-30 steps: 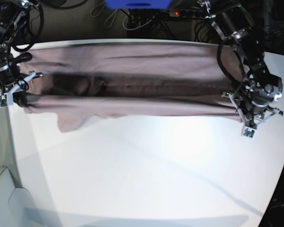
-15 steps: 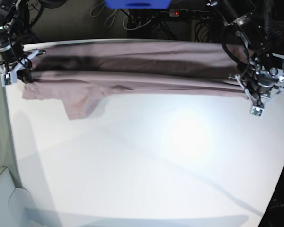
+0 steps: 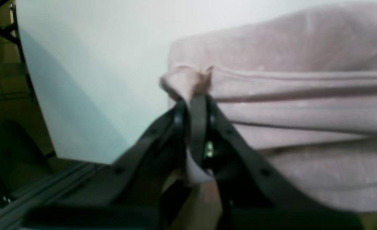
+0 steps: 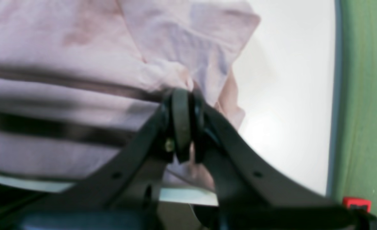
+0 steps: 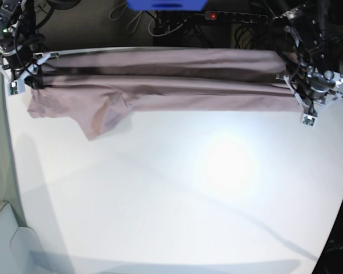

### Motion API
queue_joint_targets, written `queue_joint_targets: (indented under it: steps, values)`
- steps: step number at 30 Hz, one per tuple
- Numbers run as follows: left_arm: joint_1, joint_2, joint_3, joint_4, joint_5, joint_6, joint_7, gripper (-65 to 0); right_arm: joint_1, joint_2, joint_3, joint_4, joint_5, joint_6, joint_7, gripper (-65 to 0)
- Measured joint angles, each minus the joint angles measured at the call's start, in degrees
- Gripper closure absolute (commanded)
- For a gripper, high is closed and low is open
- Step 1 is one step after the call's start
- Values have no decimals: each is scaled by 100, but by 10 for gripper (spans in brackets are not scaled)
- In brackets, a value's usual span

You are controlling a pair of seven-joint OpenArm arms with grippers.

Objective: Layout the t-shirt on the table in an organized manner, then fold the t-shirt properly
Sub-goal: 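Lift the hem with both grippers and fold it over toward the collar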

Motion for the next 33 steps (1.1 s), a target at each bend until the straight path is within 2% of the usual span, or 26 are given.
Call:
queue_joint_targets:
  steps: [11,20,22,23,27,29,30,33]
  values:
    - [129,-2,-2,-555,46,2,-11,0,0,-7,0,0,-2,0,-22,0]
    - [114,-79,0,-699,42,4,-31,-10,-2,-155,0,0,-33,0,-68,0]
    - [116,-96,0,-704,42,4,-28,-56,-2,-144,0,7,-33,-2,-66,-2]
    - [116,-98,0,-704,50,4,-28,-101,0,-144,0,13,-31,-2,-66,-23]
    - [118,-212,-17,-702,111,13,-31,-324,0,-138,9,13,-50,-4,-68,-156]
    - [133,-225,-37,-673,131,50,-39,-405,-2,-140,24,13,-74,-20,-68,-225]
    - [131,-225,-39,-662,153,50,-39,-424,0,-140,28,13,-87,-22,-68,-257]
    - [179,-223,-39,-632,149,50,-68,-426,-7,-138,68,79,-103,-22,-101,-308]
